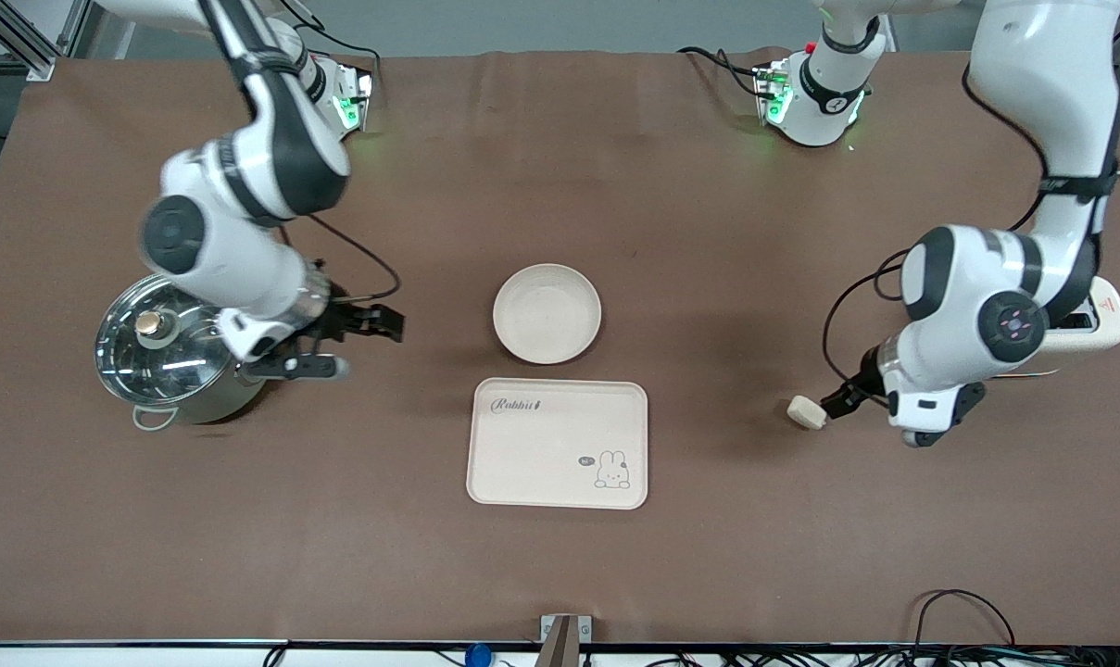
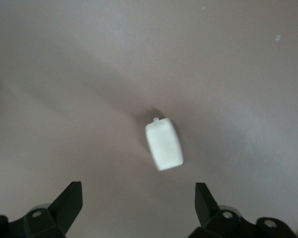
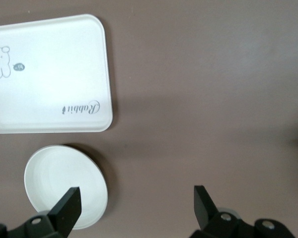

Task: Place bun in plate and plate on tray
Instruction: 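Grasp the plate rim with the right gripper while the left gripper grasps the bun, then carry the bun with the left gripper and lower it into the plate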

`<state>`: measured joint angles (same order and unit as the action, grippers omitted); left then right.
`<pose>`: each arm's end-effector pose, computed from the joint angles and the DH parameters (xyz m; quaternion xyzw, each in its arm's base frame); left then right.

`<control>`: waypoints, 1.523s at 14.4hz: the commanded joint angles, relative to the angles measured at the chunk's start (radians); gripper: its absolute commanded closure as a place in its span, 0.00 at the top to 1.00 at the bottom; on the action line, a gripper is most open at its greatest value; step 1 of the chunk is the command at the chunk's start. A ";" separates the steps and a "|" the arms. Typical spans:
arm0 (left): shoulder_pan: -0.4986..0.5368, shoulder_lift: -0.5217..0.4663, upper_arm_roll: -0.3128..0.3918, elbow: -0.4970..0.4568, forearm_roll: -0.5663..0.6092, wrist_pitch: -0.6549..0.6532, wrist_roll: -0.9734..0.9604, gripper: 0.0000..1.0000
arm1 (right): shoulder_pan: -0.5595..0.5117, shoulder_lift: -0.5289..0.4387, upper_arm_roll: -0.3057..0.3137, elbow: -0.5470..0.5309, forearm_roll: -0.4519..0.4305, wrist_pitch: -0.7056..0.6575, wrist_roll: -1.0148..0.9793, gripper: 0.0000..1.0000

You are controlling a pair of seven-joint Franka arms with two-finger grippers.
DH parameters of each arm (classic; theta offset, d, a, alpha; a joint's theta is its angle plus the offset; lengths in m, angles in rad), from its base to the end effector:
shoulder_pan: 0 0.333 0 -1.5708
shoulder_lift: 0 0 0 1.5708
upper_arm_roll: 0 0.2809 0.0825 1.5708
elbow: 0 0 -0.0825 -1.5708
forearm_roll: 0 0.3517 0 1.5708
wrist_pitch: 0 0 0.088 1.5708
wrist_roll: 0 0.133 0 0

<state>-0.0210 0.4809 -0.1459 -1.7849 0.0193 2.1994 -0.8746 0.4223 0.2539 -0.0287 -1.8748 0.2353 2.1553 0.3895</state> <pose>0.5978 -0.0955 0.2462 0.9369 0.3474 -0.0396 0.0076 0.5343 0.2383 0.3388 -0.9935 0.0609 0.0239 0.0931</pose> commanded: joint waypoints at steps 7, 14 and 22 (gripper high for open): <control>-0.011 0.159 -0.001 0.024 -0.007 0.149 -0.066 0.84 | 0.213 0.005 -0.010 -0.248 0.082 0.276 0.169 1.00; -0.022 0.176 -0.012 0.039 -0.012 0.148 -0.070 0.27 | 0.277 0.093 -0.010 -0.256 0.119 0.445 0.166 1.00; -0.170 0.099 -0.181 0.104 -0.009 0.025 -0.487 0.27 | 0.335 0.171 -0.013 -0.265 0.110 0.564 0.153 1.00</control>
<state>-0.1481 0.5970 -0.3024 -1.6985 0.0193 2.2592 -1.2731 0.7450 0.4318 -0.0297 -2.1184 0.3320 2.7001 0.5565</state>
